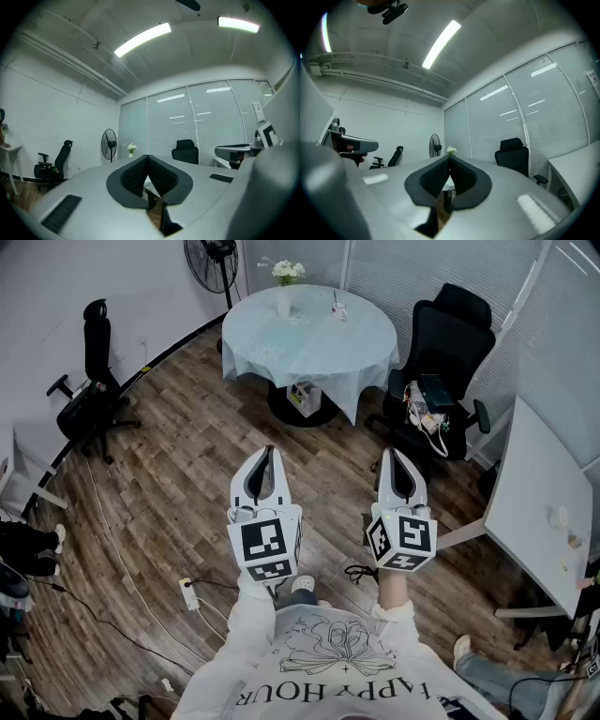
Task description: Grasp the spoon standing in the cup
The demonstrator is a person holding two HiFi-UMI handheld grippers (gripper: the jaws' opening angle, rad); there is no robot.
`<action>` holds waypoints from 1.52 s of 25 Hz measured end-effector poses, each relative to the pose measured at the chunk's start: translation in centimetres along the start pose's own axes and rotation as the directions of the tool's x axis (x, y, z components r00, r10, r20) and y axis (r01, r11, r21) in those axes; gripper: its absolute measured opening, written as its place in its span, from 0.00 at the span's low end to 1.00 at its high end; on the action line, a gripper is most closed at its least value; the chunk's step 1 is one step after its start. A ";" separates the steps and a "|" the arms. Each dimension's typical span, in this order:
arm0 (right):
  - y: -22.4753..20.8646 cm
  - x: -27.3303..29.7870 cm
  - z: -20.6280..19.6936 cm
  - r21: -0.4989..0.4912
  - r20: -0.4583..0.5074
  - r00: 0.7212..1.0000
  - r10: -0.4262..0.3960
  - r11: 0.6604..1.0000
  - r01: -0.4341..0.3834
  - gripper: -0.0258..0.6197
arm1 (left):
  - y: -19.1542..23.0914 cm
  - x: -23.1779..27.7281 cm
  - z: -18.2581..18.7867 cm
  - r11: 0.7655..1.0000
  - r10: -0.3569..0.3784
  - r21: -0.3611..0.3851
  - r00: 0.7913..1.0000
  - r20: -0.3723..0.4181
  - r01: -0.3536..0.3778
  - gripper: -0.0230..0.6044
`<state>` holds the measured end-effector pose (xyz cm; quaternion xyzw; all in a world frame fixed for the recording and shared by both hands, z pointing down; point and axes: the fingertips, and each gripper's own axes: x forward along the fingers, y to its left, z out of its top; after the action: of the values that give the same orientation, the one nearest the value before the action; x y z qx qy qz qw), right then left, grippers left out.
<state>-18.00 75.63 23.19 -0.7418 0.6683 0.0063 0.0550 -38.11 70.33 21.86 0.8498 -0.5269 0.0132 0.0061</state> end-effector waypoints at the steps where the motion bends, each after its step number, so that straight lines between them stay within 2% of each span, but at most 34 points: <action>1: 0.0 -0.1 0.0 0.000 0.002 1.000 0.001 1.000 -0.001 0.06 | 0.0 -0.1 -0.1 1.000 0.002 0.000 1.000 -0.001 -0.002 0.05; 15: 0.2 0.3 -0.6 0.025 0.007 1.000 0.007 1.000 -0.008 0.06 | 0.7 0.3 -1.0 1.000 0.010 -0.003 1.000 -0.014 -0.010 0.05; 37: 1.2 6.8 -3.6 0.011 -0.041 0.999 -0.021 1.000 0.022 0.06 | 2.7 7.3 -3.7 0.998 -0.064 -0.023 0.996 -0.069 0.062 0.05; 38: 1.2 7.2 -3.8 0.011 -0.044 0.999 -0.018 1.000 0.018 0.09 | 2.8 7.7 -3.9 0.998 -0.063 -0.024 0.995 -0.073 0.062 0.05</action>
<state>-18.71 68.05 26.27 -0.7474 0.6627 -0.0145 0.0445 -37.26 62.32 25.94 0.8647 -0.4997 0.0386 0.0349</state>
